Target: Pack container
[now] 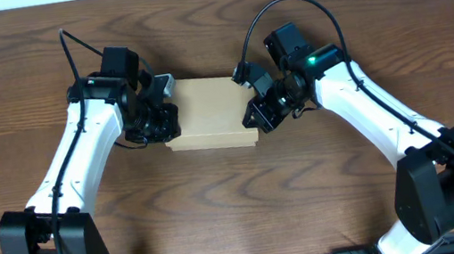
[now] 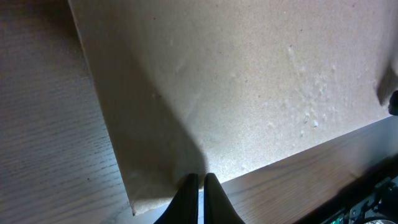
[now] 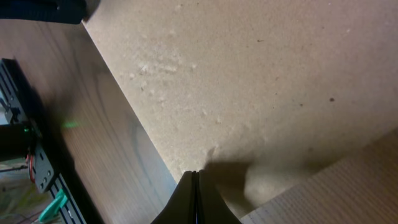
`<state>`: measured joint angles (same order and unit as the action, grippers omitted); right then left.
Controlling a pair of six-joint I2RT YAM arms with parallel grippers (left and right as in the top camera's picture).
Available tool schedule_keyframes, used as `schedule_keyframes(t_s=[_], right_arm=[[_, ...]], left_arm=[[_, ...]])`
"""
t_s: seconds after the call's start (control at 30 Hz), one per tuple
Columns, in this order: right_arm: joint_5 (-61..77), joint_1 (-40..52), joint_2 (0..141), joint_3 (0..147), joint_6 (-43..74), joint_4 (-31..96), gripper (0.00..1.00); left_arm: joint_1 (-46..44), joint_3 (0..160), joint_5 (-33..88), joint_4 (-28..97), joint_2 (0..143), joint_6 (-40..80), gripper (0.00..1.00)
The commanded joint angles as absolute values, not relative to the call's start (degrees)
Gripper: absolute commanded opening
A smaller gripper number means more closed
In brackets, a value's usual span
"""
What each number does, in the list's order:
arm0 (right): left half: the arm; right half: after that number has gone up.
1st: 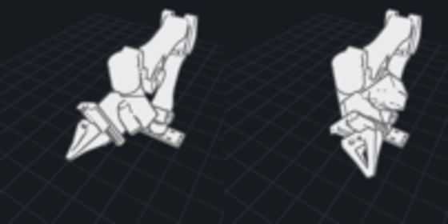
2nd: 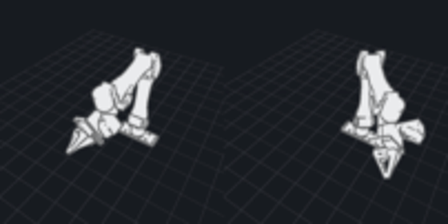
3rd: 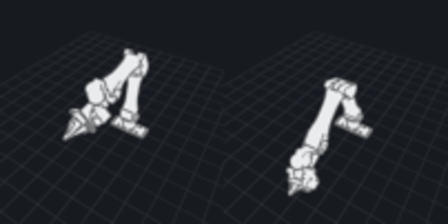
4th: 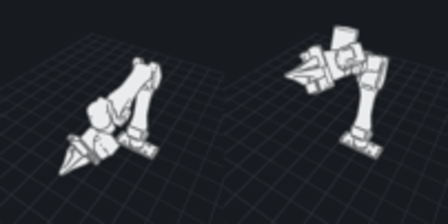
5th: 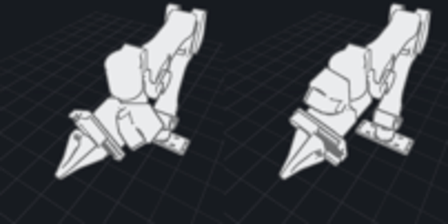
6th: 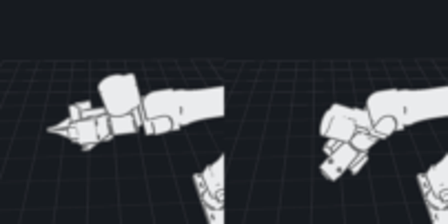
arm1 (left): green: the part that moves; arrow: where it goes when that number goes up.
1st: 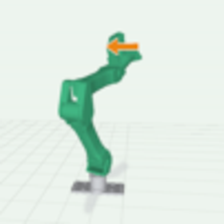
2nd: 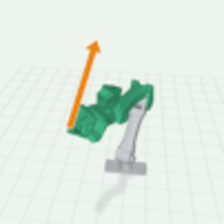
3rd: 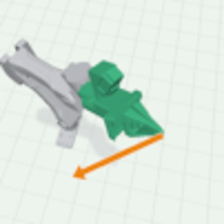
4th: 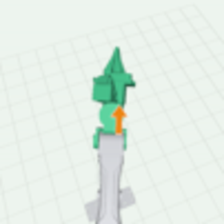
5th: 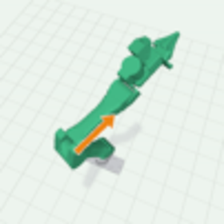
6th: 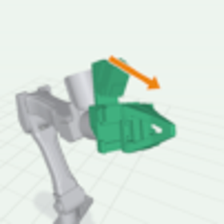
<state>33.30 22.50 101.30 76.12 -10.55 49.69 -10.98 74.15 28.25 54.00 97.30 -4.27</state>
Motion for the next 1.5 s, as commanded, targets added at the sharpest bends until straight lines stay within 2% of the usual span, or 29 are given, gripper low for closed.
schedule_keyframes(t_s=[0.0, 0.23, 0.53, 0.9, 1.2, 1.47], right_arm=[[32.88, 23.0, 97.76, 76.03, -9.67, 49.89, 0.02], [25.85, 23.03, 94.63, 75.75, -8.73, 53.28, 0.02], [25.89, 23.07, 95.9, 67.64, -7.29, 46.65, 0.01], [26.35, 22.85, 92.82, 70.57, -4.73, 48.01, 0.01], [21.21, 22.85, 75.16, 71.83, -0.91, 50.24, 0.01], [14.09, 22.96, 58.87, 71.07, 1.67, 59.44, 0.02]], left_arm=[[-10.92, 73.76, 27.7, 54.54, 96.86, -3.6, 0.06], [-10.92, 73.73, 27.68, 54.94, 96.51, -3.6, 0.06], [-10.92, 73.73, 27.68, 54.08, 96.51, -3.18, 0.06], [-10.9, 73.76, 27.51, 55.92, 93.89, -2.72, 0.06], [-10.92, 73.76, 23.09, 60.8, 75.0, 0.1, 0.06], [-10.94, 72.66, 21.3, 68.95, 53.32, 0.27, 0.06]])
